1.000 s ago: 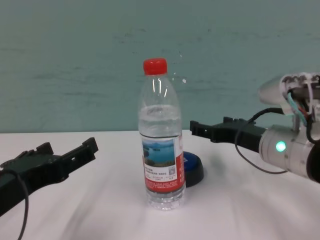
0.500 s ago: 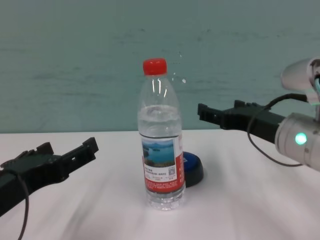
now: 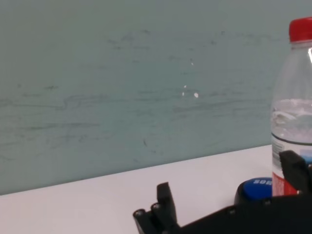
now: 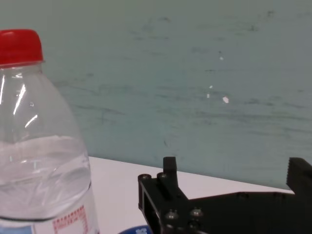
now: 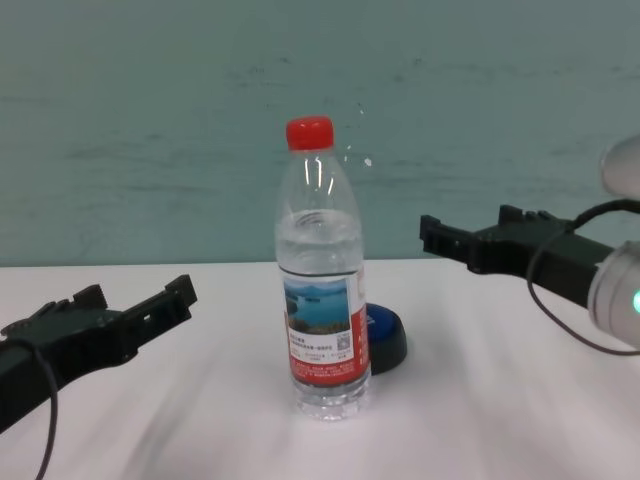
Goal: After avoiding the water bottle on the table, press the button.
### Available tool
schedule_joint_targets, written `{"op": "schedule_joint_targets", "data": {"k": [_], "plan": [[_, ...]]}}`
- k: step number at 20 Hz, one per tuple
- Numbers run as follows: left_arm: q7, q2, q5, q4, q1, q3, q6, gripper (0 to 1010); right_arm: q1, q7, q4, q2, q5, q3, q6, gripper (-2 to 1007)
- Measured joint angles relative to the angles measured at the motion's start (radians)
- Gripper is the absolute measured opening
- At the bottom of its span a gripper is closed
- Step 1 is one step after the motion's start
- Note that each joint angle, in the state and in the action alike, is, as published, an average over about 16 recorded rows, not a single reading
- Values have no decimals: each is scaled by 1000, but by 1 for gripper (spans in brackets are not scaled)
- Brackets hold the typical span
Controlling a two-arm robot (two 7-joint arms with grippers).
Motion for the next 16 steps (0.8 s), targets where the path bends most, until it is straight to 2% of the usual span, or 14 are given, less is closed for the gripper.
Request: {"op": "schedule_joint_targets", "data": {"k": [8,16], "plan": [[0,0,0,0,0,0,0,1010,-84,-31,-96,6,-27,14,0,1004],[0,0,0,0,0,0,0,1010,-175,-56,-172,-6,-62,23,-34,1004]]}}
